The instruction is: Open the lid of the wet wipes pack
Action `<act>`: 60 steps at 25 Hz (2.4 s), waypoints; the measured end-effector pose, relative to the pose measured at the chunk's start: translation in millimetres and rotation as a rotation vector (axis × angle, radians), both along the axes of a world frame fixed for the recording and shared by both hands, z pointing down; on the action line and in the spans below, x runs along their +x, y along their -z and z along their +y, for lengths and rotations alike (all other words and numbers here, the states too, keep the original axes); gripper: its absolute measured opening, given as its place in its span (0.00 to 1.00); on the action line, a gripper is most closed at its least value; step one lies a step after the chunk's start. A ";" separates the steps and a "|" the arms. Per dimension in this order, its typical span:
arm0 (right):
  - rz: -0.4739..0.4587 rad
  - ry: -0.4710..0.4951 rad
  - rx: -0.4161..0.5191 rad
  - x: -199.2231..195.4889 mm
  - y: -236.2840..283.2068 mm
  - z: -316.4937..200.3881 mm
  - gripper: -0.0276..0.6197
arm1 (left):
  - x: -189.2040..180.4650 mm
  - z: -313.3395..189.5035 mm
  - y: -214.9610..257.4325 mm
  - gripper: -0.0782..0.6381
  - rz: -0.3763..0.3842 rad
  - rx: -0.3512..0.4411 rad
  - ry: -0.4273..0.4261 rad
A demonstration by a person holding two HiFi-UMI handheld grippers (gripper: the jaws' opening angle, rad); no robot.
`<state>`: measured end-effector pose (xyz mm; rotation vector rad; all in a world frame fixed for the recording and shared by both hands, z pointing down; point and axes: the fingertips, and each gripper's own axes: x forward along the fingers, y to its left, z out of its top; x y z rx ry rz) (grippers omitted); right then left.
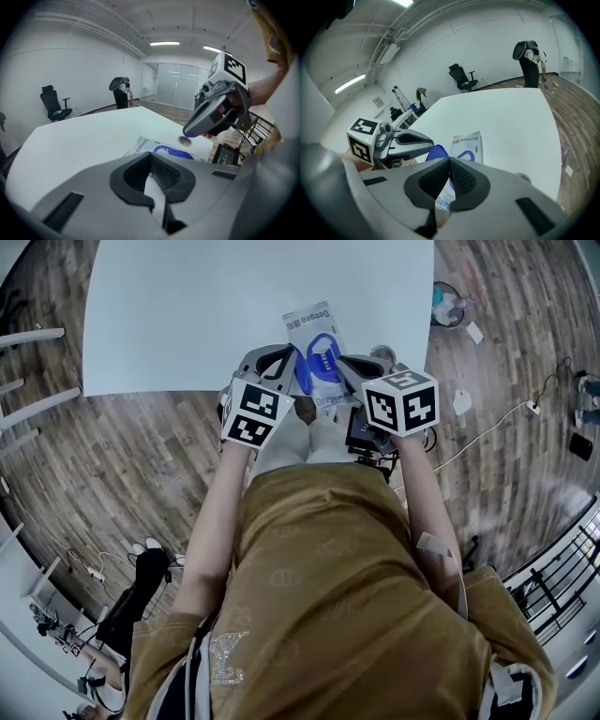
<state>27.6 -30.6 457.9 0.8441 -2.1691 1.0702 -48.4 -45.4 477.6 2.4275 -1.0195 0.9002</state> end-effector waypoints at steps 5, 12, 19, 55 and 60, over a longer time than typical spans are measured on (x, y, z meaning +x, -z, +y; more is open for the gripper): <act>-0.004 -0.033 0.031 6.3 4.3 -4.6 0.05 | -7.9 1.2 -4.9 0.12 -0.015 -0.006 0.019; 0.064 -0.086 0.115 22.1 7.0 -11.7 0.05 | -24.4 4.9 -17.9 0.12 -0.033 -0.032 0.054; 0.109 -0.124 0.178 35.1 10.1 -17.6 0.06 | -37.7 10.1 -36.7 0.12 -0.081 -0.062 0.060; 0.063 -0.346 0.386 66.0 44.2 -22.4 0.05 | -29.3 19.3 -65.2 0.12 -0.170 -0.050 0.052; 0.028 -0.378 0.387 71.7 51.1 -26.7 0.05 | -23.1 15.8 -43.0 0.12 -0.068 0.020 0.114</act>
